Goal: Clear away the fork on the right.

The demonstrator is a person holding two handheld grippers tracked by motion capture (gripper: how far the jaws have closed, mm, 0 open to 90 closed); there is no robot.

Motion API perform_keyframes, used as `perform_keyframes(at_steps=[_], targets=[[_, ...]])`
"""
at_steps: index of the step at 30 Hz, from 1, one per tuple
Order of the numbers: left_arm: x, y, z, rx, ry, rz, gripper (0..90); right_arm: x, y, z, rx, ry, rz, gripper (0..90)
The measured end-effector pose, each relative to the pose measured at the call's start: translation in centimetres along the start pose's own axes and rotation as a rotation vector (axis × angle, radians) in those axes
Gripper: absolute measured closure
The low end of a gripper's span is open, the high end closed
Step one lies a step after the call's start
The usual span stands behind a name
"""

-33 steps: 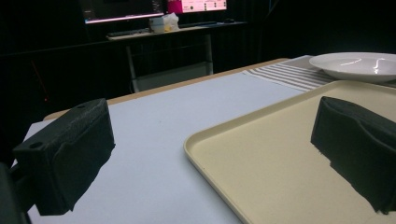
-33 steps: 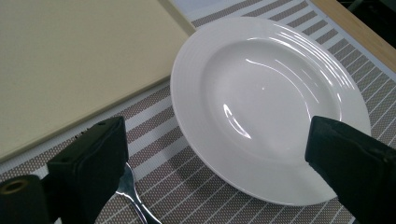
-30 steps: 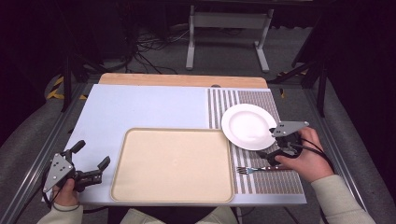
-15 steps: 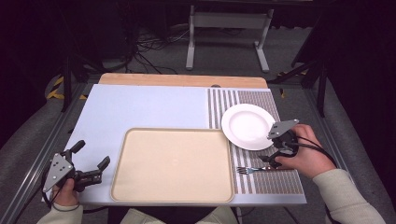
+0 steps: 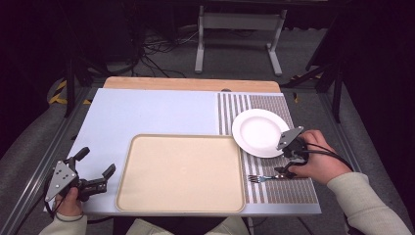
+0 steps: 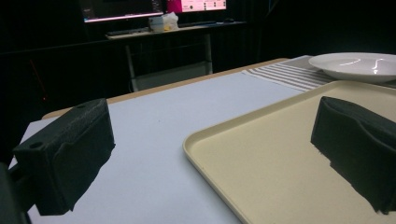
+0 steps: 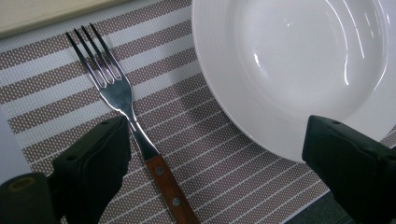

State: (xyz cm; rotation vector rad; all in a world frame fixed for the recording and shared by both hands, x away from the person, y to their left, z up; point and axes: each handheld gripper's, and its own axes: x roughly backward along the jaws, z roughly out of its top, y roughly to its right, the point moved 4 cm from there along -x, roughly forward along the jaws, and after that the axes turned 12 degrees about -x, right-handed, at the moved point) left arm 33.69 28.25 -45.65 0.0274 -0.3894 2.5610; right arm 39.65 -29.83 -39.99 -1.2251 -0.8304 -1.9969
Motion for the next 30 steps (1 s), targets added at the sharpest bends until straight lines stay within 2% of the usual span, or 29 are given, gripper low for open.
perform_keyframes(at_steps=[10, 17, 20, 22, 24, 30], targets=[[0.0, 0.0, 0.0, 0.005, 0.000, 0.000, 0.0, -0.7, -0.1, -0.1, 0.046, -0.060, 0.024, 9.8], [-0.1, 0.0, 0.0, 0.007, 0.001, -0.005, 0.0, -1.3, -0.2, -0.2, 0.060, -0.053, 0.046, 9.6], [-0.1, 0.1, 0.0, 0.006, 0.002, -0.005, 0.0, -1.7, -0.3, -0.4, 0.089, -0.062, 0.055, 13.7], [-0.1, 0.1, 0.0, 0.006, 0.001, -0.006, 0.0, -1.9, -0.4, -0.6, 0.115, -0.092, 0.064, 17.6], [-0.1, 0.1, 0.0, 0.007, 0.000, -0.005, 0.0, -2.0, -0.5, -0.7, 0.117, -0.098, 0.062, 18.5], [-0.2, 0.1, 0.0, 0.010, -0.003, -0.004, 0.0, -3.1, -0.7, -1.4, 0.194, -0.175, 0.096, 28.8]])
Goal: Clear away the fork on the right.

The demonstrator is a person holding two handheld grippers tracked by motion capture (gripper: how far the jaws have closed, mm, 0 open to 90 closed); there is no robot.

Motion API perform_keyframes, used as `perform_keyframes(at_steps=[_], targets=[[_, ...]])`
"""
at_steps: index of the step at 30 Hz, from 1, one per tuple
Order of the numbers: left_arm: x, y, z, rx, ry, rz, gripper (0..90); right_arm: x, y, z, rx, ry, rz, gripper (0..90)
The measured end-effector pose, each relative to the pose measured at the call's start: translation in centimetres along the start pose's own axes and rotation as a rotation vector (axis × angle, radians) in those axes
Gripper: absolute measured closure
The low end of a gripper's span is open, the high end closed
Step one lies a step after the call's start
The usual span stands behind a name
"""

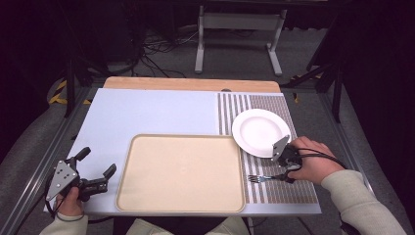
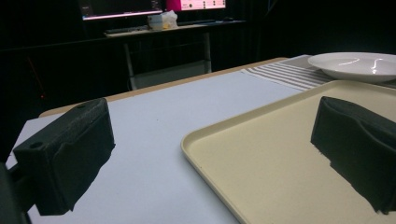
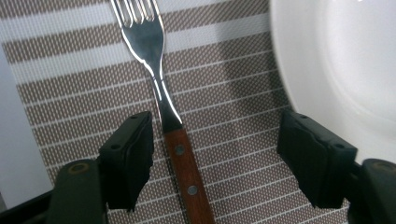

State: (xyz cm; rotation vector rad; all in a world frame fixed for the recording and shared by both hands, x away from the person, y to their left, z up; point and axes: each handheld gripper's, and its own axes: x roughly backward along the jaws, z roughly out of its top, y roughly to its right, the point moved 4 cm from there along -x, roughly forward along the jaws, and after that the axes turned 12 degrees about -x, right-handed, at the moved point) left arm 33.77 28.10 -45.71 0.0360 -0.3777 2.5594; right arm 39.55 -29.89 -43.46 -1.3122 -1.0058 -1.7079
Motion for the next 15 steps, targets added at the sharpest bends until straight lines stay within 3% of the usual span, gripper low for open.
perform_keyframes(at_steps=[8, 12, 15], targets=[[0.0, 0.0, 0.0, 0.000, 0.001, -0.005, 0.0, -0.9, -0.7, -0.1, 0.059, -0.087, 0.043, 43.7], [0.0, 0.0, 0.0, 0.002, 0.002, -0.005, 0.0, -1.3, -0.8, -0.1, 0.133, -0.158, 0.058, 57.1], [0.0, 0.0, 0.0, 0.003, 0.003, -0.008, 0.0, -1.4, -0.8, -0.1, 0.167, -0.182, 0.071, 63.6]])
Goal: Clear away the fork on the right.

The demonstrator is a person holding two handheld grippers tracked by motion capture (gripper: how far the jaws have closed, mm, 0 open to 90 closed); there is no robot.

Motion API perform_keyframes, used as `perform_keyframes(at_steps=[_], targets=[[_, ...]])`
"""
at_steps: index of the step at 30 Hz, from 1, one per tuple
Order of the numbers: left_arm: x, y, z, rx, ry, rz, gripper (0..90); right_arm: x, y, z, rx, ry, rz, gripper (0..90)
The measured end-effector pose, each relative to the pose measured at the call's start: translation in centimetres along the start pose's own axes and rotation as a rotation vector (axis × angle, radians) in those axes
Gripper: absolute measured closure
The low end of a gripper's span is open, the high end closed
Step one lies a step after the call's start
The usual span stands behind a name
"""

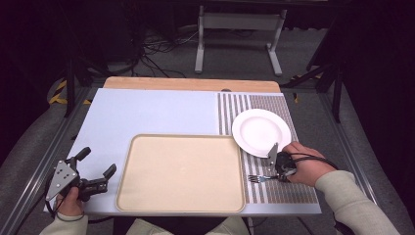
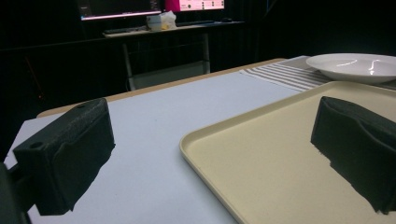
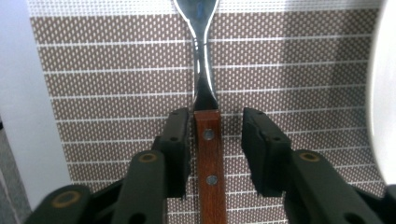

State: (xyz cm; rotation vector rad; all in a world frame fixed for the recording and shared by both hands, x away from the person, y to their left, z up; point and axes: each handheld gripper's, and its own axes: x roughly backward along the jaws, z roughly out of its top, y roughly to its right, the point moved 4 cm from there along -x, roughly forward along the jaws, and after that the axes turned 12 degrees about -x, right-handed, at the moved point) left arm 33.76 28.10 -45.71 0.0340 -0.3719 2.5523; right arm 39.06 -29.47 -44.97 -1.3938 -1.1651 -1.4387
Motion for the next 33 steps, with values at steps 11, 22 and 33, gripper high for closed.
perform_keyframes(at_steps=[11, 22, 33], targets=[[0.00, 0.01, 0.01, 0.000, 0.002, -0.004, 0.0, -0.31, -0.32, 0.50, 0.048, -0.045, 0.014, 77.4], [0.01, 0.00, 0.01, 0.002, 0.003, -0.004, 0.0, -0.33, -0.32, 0.50, 0.048, -0.044, 0.016, 77.5], [0.00, -0.05, -0.01, 0.006, 0.004, 0.001, 0.0, 0.15, -0.23, 0.35, 0.024, -0.021, 0.017, 77.7]])
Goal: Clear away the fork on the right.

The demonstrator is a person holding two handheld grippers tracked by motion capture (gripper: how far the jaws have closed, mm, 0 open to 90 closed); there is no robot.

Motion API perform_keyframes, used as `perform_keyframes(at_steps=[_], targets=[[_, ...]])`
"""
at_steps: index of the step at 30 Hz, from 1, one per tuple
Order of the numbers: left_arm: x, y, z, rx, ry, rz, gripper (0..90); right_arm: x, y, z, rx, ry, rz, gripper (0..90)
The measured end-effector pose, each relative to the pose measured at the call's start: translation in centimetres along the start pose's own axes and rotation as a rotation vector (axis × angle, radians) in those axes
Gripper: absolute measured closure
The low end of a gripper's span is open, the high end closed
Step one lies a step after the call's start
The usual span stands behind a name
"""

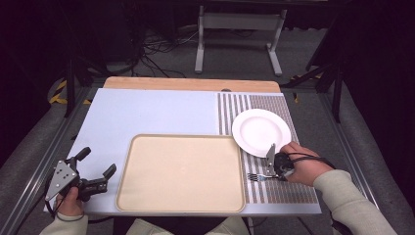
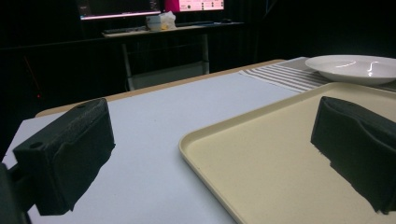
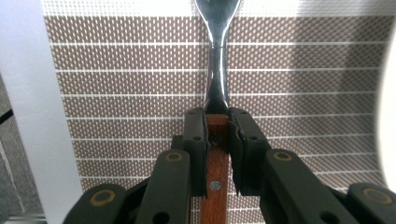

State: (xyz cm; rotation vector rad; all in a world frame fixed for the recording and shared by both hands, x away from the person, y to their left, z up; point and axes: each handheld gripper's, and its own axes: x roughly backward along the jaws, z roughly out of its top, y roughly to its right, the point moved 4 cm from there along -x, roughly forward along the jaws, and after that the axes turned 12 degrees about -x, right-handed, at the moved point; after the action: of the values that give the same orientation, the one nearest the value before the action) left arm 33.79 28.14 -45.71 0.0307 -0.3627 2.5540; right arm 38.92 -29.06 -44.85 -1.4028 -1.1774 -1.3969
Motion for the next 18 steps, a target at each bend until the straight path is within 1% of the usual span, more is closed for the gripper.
perform_keyframes(at_steps=[3, 10, 14, 18], targets=[[0.0, 0.0, 0.0, 0.001, 0.000, 0.000, 0.0, 0.7, 0.1, 0.0, -0.014, 0.016, -0.008, 77.7], [0.0, 0.0, 0.0, 0.002, 0.001, 0.000, 0.0, 2.7, 0.3, 0.4, -0.021, 0.044, -0.037, 77.7], [0.0, 0.0, 0.0, 0.002, -0.001, 0.000, 0.0, 3.9, 0.6, 0.8, -0.027, 0.074, -0.056, 77.7], [0.0, 0.0, 0.0, 0.002, -0.001, 0.000, 0.0, 4.9, 0.7, 1.1, -0.035, 0.080, -0.066, 77.7]])
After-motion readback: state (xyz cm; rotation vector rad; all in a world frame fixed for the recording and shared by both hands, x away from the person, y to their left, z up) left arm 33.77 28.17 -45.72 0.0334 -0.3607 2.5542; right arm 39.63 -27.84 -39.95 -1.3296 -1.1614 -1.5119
